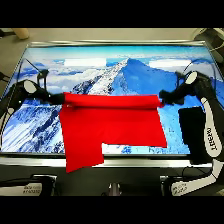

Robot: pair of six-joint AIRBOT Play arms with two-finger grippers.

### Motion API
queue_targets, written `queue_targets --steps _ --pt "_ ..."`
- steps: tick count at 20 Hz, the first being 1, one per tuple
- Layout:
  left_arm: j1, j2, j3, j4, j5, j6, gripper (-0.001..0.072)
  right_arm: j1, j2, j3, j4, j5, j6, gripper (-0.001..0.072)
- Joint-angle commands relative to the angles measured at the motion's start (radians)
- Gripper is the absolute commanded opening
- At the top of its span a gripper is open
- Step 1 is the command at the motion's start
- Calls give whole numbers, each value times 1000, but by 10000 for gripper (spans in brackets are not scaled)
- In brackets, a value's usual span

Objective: Fold the shirts.

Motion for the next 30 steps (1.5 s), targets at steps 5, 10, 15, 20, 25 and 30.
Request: queue_targets --steps 5,10,15,20,25,30 --pt "84 94 -53 -90 -312 45 471 -55 90 -27 -59 306 13 498" --pt "126 381 -518 -94 -319 108 471 -119 323 -400 -61 227 -11 498" --pt "111 481 -816 -264 -162 108 471 -119 382 -519 -63 181 -26 497" --pt "27 474 -872 -361 24 73 431 -119 382 -575 -78 168 -31 613" --pt "6 478 -869 -360 93 28 28 -119 382 -723 -14 28 -64 608" --pt "7 519 -868 -359 100 44 26 -119 359 -750 126 -138 -79 209"
